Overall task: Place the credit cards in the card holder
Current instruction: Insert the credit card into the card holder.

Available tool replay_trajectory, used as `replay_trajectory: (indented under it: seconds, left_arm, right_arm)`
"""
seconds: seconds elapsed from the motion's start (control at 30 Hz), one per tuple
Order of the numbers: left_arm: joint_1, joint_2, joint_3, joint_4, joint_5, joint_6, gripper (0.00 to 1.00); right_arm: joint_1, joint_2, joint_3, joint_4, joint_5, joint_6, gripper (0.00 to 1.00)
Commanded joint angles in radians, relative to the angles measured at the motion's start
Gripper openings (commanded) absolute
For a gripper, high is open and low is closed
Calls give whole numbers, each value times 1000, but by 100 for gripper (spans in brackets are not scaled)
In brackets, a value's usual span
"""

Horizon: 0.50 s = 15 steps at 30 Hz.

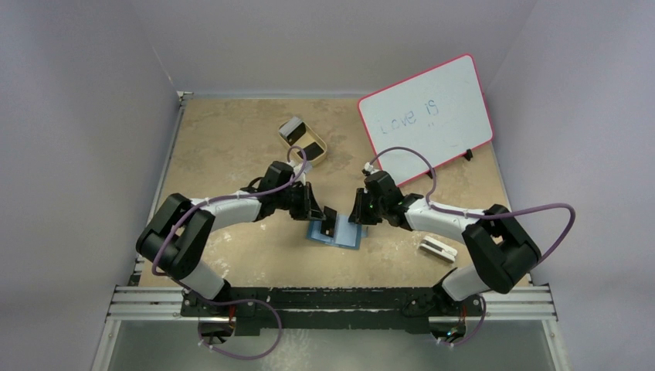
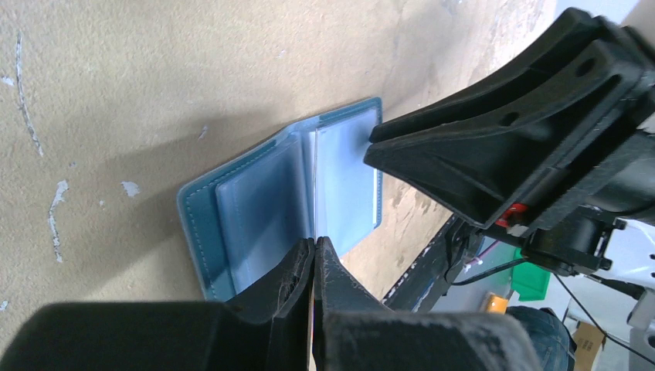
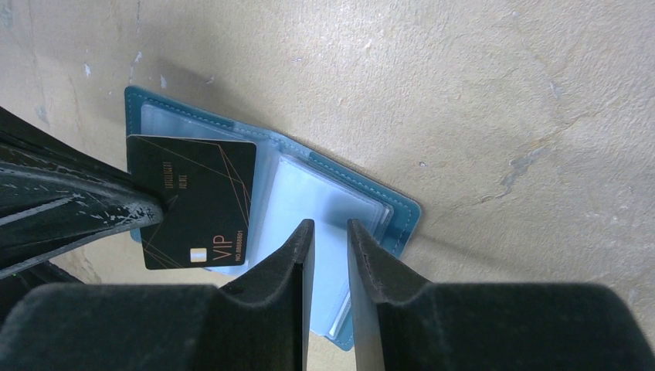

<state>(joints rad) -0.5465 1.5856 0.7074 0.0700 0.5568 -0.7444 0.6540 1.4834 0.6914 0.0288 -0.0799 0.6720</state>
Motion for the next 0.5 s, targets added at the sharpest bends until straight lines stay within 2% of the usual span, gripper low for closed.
replay_trajectory:
  seconds: [0.0,0.47]
  left_arm:
    - [-4,14,-11,45,40,40,0]
    - [-4,41,-65,182,69,-19,0]
  right_arm:
    - [-4,-21,-15,10,21,-13,24]
    - [-4,-12,-30,26,29,-15,24]
